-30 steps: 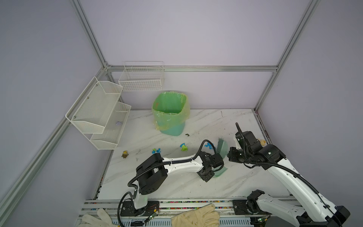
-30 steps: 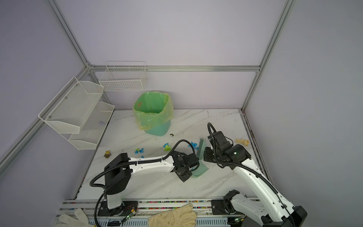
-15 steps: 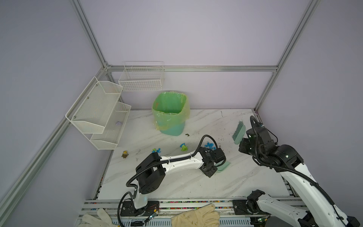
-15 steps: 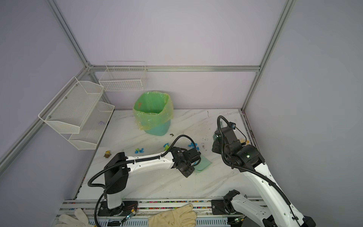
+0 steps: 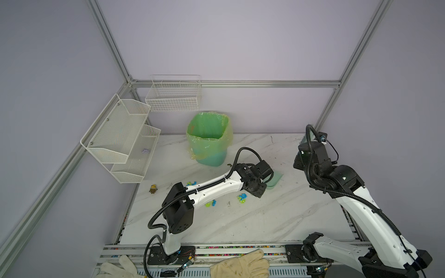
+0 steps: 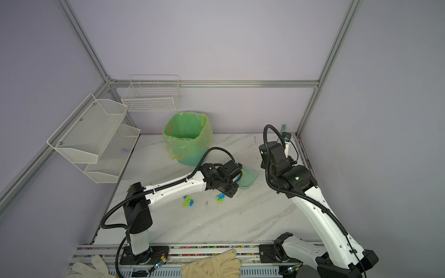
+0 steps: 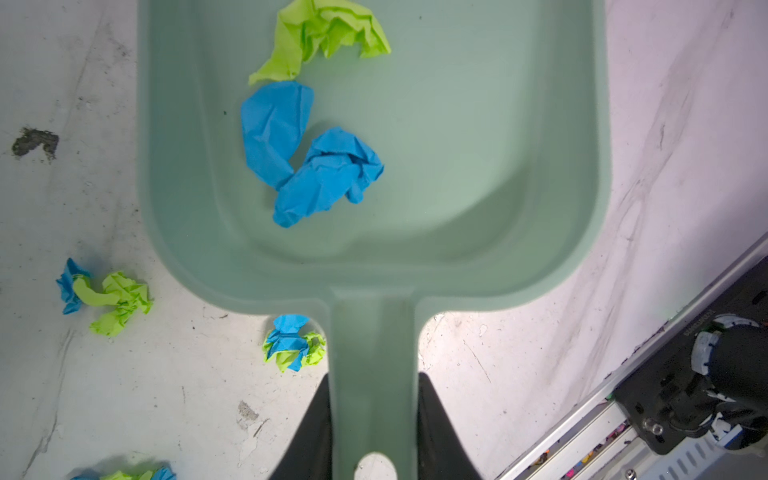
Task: Sweep away the paper scraps from the table
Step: 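Lift the dustpan toward the green bin while the right gripper raises the brush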
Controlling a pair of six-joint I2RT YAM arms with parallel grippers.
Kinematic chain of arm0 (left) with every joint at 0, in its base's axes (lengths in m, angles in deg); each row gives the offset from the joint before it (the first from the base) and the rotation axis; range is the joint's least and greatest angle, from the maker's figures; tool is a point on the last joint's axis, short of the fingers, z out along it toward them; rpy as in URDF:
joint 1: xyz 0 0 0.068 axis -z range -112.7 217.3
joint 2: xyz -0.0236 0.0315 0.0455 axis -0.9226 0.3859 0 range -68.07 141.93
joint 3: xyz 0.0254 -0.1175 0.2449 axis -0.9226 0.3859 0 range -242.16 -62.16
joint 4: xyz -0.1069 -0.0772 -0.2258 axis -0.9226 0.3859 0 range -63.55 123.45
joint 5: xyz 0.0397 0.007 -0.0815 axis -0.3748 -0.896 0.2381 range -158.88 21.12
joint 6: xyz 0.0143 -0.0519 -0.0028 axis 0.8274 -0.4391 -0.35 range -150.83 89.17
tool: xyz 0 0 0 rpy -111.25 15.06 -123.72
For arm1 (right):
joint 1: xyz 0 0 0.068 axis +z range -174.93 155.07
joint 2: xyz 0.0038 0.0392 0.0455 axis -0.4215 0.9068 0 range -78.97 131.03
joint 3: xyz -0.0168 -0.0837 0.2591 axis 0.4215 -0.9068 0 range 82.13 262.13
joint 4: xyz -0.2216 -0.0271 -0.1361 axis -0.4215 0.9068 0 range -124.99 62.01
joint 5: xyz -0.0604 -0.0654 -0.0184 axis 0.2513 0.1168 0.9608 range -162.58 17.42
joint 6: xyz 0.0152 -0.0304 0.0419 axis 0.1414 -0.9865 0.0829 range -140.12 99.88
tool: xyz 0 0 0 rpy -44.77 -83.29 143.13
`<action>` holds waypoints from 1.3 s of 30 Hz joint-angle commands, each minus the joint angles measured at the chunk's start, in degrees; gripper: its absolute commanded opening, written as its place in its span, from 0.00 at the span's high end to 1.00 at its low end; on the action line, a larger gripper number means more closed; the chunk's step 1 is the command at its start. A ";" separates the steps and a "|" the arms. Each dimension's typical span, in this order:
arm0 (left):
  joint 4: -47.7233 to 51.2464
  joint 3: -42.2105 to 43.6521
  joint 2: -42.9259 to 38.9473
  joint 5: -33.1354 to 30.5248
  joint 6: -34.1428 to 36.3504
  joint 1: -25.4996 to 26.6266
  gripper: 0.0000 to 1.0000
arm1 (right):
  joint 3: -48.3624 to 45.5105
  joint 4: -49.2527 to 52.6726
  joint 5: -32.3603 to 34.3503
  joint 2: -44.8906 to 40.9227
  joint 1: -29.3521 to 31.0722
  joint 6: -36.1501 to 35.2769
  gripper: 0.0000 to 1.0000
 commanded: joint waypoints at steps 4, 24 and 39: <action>-0.28 -6.56 -5.89 -3.47 -1.87 -1.56 0.98 | -6.96 -13.28 -11.31 3.40 -13.10 -9.53 1.00; -0.96 -17.40 -8.49 -1.81 -2.62 -9.10 0.98 | -17.93 -31.65 -25.41 2.55 -16.73 -5.98 1.00; -3.56 -22.20 -6.94 10.14 -5.95 -18.62 0.98 | -21.27 -32.52 -27.52 -0.44 -16.73 -5.87 1.00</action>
